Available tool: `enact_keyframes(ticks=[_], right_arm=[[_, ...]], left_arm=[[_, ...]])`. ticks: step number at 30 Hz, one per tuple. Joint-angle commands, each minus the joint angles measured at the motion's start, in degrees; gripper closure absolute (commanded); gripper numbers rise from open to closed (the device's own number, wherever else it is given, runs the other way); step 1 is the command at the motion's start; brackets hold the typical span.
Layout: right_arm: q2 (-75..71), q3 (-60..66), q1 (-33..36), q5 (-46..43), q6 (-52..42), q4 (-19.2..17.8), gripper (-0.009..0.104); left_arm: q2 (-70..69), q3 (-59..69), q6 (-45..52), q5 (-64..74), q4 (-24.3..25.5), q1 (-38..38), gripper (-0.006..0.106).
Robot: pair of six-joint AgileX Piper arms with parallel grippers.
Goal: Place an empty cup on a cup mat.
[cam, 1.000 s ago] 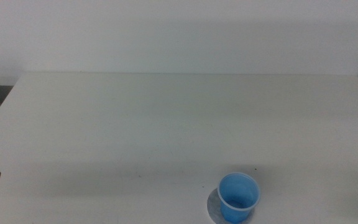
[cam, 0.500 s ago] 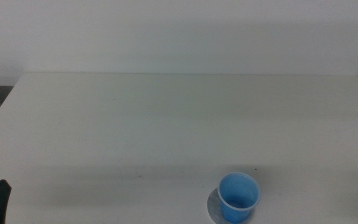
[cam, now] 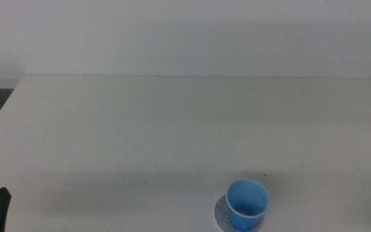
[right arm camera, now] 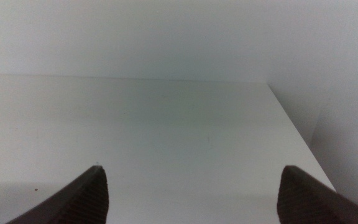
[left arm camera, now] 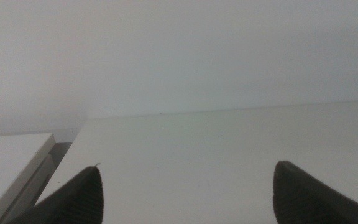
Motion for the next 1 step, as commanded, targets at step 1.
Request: enact_keyframes(ticks=[1], right_arm=[[-0.3, 0.2, 0.1, -0.4, -0.2, -0.3, 0.002]], left_arm=[[-0.2, 0.0, 0.1, -0.2, 0.0, 0.1, 0.007]])
